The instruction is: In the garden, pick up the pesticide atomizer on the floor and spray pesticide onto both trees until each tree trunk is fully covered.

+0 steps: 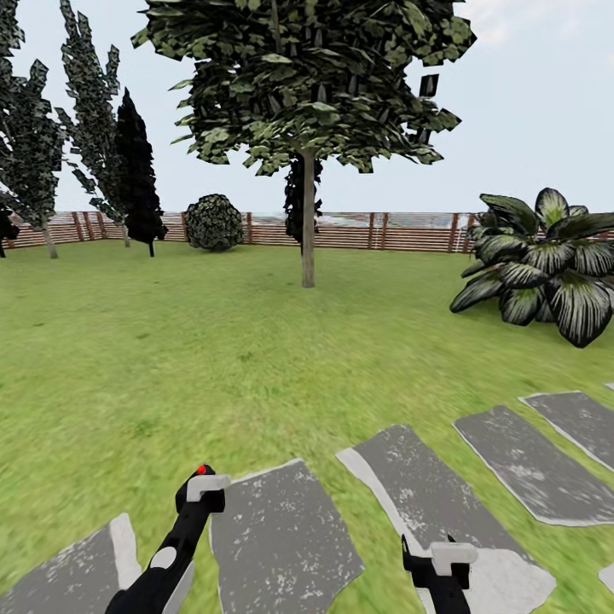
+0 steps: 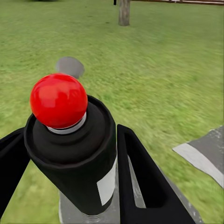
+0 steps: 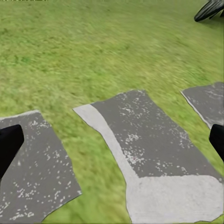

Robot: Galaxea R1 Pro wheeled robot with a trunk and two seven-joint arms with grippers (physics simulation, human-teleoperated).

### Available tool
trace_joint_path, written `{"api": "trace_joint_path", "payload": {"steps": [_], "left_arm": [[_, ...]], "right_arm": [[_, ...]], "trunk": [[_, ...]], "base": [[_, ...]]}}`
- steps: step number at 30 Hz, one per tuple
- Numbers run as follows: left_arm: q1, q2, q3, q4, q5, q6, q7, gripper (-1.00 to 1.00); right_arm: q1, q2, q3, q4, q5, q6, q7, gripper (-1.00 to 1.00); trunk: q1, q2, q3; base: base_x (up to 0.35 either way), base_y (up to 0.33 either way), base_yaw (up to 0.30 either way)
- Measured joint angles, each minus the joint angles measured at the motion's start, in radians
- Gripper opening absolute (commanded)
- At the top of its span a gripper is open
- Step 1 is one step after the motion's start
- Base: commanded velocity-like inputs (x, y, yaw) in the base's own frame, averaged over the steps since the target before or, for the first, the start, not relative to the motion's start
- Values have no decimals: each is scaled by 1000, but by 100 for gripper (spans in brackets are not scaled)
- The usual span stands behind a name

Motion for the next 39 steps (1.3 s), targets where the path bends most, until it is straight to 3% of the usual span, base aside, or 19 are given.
{"api": "trace_joint_path", "payload": {"steps": [16,39], "left_arm": [[0,0,1,0,0,-1,0,-100],[0,0,0,0,0,-1,0,-100]], "right_arm": [[0,-1,0,0,0,0,0,100],[1,0,0,0,0,0,0,100]], "trunk": [[0,0,0],[0,0,0]], "base": [[349,103,0],[350,5,0]]}}
